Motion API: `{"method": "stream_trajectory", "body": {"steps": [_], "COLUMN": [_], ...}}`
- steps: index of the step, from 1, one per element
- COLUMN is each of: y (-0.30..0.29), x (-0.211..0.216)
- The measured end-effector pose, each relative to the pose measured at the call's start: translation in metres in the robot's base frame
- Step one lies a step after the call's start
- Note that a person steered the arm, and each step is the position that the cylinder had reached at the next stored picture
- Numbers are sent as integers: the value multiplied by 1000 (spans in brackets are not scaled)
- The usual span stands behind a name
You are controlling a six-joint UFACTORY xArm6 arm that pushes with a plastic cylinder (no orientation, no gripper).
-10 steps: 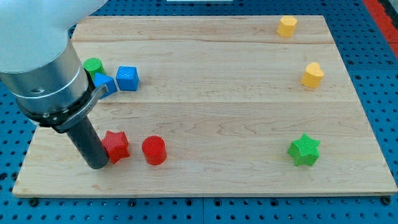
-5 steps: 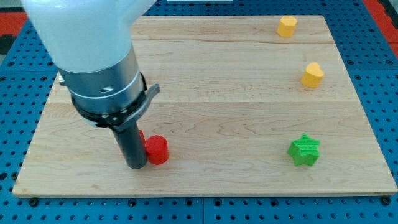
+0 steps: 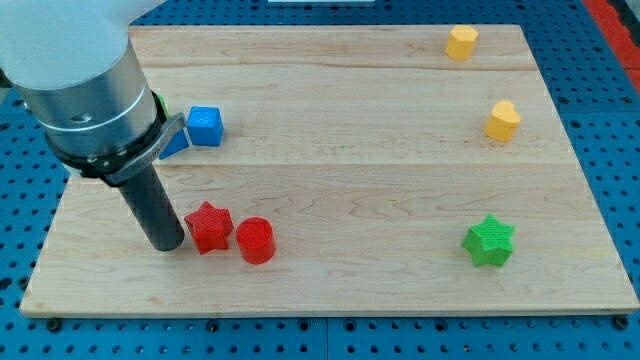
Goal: Push the red star into the red circle
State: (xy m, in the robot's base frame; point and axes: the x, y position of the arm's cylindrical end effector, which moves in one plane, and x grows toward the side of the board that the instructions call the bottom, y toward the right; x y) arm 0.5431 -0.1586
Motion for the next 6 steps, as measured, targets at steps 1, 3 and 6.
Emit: {"method": "stream_trajectory", "body": {"steps": [1, 3, 6], "y": [-1, 34, -71], "x": [-8, -11, -24]}}
